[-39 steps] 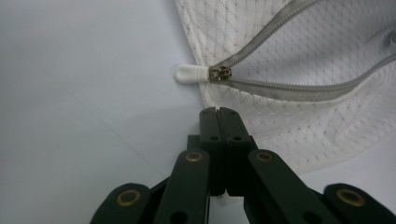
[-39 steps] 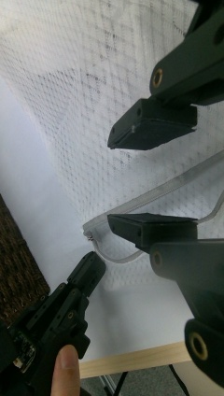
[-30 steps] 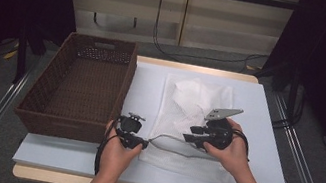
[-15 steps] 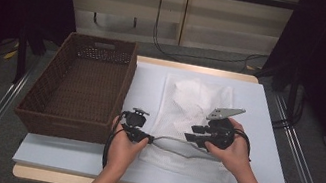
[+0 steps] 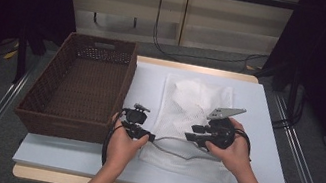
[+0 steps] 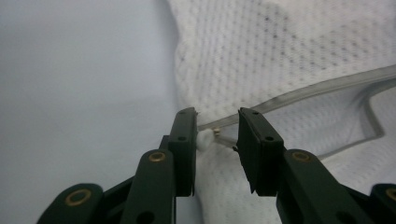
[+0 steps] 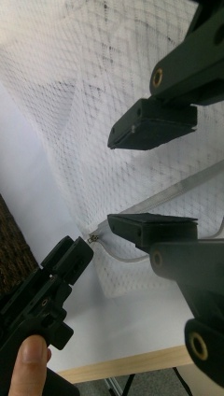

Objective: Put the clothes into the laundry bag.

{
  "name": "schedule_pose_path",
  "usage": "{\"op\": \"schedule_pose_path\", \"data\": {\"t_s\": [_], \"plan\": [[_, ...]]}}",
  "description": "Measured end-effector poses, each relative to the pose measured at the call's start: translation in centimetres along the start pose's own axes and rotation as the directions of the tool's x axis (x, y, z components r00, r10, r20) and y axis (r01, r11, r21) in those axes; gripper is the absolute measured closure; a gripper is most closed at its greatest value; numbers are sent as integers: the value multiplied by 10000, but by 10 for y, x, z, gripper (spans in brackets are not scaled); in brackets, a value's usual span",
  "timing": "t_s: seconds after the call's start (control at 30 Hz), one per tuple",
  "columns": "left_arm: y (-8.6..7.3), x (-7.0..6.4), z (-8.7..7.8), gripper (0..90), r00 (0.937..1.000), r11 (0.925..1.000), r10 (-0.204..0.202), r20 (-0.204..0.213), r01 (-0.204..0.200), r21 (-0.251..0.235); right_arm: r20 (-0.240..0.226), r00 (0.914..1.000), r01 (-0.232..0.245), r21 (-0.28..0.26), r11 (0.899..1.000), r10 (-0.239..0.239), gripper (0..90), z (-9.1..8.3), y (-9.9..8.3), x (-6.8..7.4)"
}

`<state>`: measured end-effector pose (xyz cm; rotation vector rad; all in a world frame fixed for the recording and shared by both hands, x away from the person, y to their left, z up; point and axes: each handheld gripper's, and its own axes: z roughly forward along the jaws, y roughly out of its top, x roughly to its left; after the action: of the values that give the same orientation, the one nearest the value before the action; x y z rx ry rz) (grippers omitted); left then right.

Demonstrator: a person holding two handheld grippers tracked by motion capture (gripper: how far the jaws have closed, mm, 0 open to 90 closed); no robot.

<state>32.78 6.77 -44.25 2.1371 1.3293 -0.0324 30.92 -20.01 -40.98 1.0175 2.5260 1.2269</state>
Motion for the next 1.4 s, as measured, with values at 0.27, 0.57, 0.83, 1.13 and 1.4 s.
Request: {"op": "schedule_pose_path", "data": {"t_s": [0.27,0.57,0.83,1.13,1.4], "plan": [[4,-15,4,650,9983,9989,463,350,-465,59,-15,10000,-32,-27,10000,32,564,1,0,0],[-13,2,-7,574,9983,9987,468,-361,-460,207,-204,9994,-294,66,9995,295,567,7,1,6],[-27,7,1,616,9976,9963,665,-205,-652,560,-289,9993,-237,199,9995,242,555,15,5,15],[-29,5,3,811,9994,9971,259,-246,-241,725,-585,9978,-285,361,9989,306,550,26,7,25],[-30,7,0,900,10000,9958,-25,-41,28,920,-898,9944,-494,680,9965,554,551,44,11,39]]}}
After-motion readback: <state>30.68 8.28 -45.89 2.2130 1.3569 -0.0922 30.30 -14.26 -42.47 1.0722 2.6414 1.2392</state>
